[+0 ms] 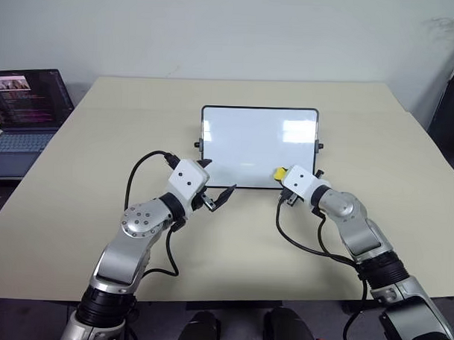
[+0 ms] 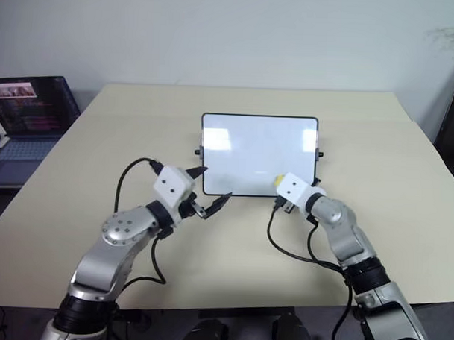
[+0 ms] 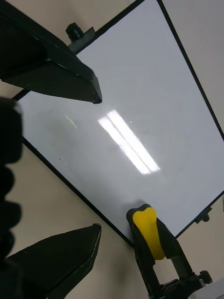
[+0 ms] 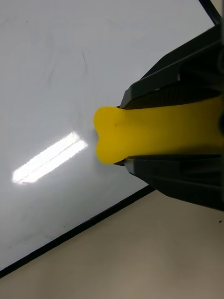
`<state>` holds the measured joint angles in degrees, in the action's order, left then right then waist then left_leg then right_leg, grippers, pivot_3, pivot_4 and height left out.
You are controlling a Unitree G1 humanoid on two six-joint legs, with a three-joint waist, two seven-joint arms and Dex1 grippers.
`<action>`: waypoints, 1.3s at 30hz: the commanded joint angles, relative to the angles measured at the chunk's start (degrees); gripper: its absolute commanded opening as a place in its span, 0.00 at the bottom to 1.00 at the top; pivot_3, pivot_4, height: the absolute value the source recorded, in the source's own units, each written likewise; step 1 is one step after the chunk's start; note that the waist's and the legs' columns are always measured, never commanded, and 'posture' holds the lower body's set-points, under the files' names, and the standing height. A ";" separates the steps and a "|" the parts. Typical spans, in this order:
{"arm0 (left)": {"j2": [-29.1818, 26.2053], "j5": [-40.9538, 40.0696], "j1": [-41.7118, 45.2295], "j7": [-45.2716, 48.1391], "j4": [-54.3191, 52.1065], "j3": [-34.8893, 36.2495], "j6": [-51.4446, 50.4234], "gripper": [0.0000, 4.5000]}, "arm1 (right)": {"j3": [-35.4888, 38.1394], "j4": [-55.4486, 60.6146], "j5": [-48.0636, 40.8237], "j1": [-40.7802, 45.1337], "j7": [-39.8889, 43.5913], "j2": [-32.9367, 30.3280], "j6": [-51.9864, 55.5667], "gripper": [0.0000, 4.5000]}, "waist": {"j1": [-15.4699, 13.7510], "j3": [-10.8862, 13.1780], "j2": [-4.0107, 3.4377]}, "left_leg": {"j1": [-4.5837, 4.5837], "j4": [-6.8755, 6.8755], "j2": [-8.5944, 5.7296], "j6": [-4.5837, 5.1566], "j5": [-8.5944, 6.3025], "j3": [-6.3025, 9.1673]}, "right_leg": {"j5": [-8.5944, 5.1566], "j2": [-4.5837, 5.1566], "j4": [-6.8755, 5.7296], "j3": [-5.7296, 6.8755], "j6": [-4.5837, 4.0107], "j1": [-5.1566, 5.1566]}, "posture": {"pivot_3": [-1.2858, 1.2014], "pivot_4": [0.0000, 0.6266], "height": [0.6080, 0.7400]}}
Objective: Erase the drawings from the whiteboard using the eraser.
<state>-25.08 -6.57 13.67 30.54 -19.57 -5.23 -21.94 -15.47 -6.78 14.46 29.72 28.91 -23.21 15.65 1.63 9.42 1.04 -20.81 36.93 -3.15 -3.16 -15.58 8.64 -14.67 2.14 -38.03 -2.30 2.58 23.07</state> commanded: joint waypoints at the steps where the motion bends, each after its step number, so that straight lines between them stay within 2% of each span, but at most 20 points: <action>1: -0.58 -0.58 0.15 0.60 -0.93 0.87 0.82 1.00 | 4.63 7.90 -3.87 1.73 1.15 1.82 10.62 0.22 | 0.00 0.01 -0.01 | -0.04 -0.01 0.00 0.00 0.00 0.00 | 0.00 0.00 0.00 -0.01 0.00 0.05 | 0.52 0.24 1.00; 10: -0.76 -2.00 0.55 3.43 -1.13 0.22 -0.08 1.00 | 6.85 21.43 -9.51 3.01 1.65 5.61 34.64 0.22 | 0.04 0.03 -0.04 | -0.12 -0.15 0.00 -0.03 -0.04 0.22 | 0.00 0.07 0.13 -0.02 -0.02 0.15 | 0.52 0.24 1.00; 21: -0.61 -1.25 1.37 3.94 0.06 -0.35 0.96 1.00 | 6.26 21.57 -10.72 3.76 -0.69 4.44 36.94 0.22 | 0.06 0.04 -0.06 | -0.12 -0.18 -0.01 -0.01 -0.05 0.21 | -0.01 0.07 0.17 -0.01 -0.01 0.16 | 0.52 0.24 1.00; 26: -0.20 -1.64 1.56 4.78 0.46 -1.52 1.27 1.00 | 7.80 23.00 -11.87 2.43 -0.48 1.72 37.48 0.22 | 0.05 0.04 -0.06 | -0.13 -0.17 -0.01 -0.01 -0.05 0.21 | -0.01 0.07 0.17 -0.01 -0.01 0.16 | 0.52 0.24 1.00; 31: 0.52 -6.30 0.18 11.06 -0.99 -5.40 -0.47 1.00 | 12.46 26.51 -13.44 -1.19 0.07 -3.88 43.49 0.22 | -0.20 0.05 -0.05 | -0.21 -0.17 -0.07 0.01 -0.06 0.17 | -0.02 0.07 0.25 0.07 0.02 0.14 | 0.52 0.24 1.00; 34: 0.32 -10.54 -1.23 15.54 -3.35 -7.36 -2.10 1.00 | 17.26 28.39 -14.55 -2.29 -2.00 -4.02 50.67 0.22 | -0.01 0.06 -0.07 | -0.22 -0.17 -0.05 0.07 -0.10 0.17 | -0.03 0.10 0.27 0.02 0.03 0.14 | 0.52 0.24 1.00; 39: -0.64 -14.14 -0.76 19.76 -3.16 -8.37 -3.84 1.00 | 20.56 31.34 -15.15 -2.32 -5.22 -2.16 58.57 0.22 | 0.26 0.08 -0.11 | -0.16 -0.19 0.05 0.08 -0.10 0.02 | -0.04 0.08 0.24 -0.04 0.02 0.16 | 0.52 0.24 1.00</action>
<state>-25.17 -18.57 12.01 48.67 -21.10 -13.73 -25.66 3.39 21.23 0.34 26.77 24.81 -26.01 71.63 1.89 9.51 0.92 -20.97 36.74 -3.10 -3.08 -15.68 8.64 -14.71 2.21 -37.80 -2.34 2.59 23.23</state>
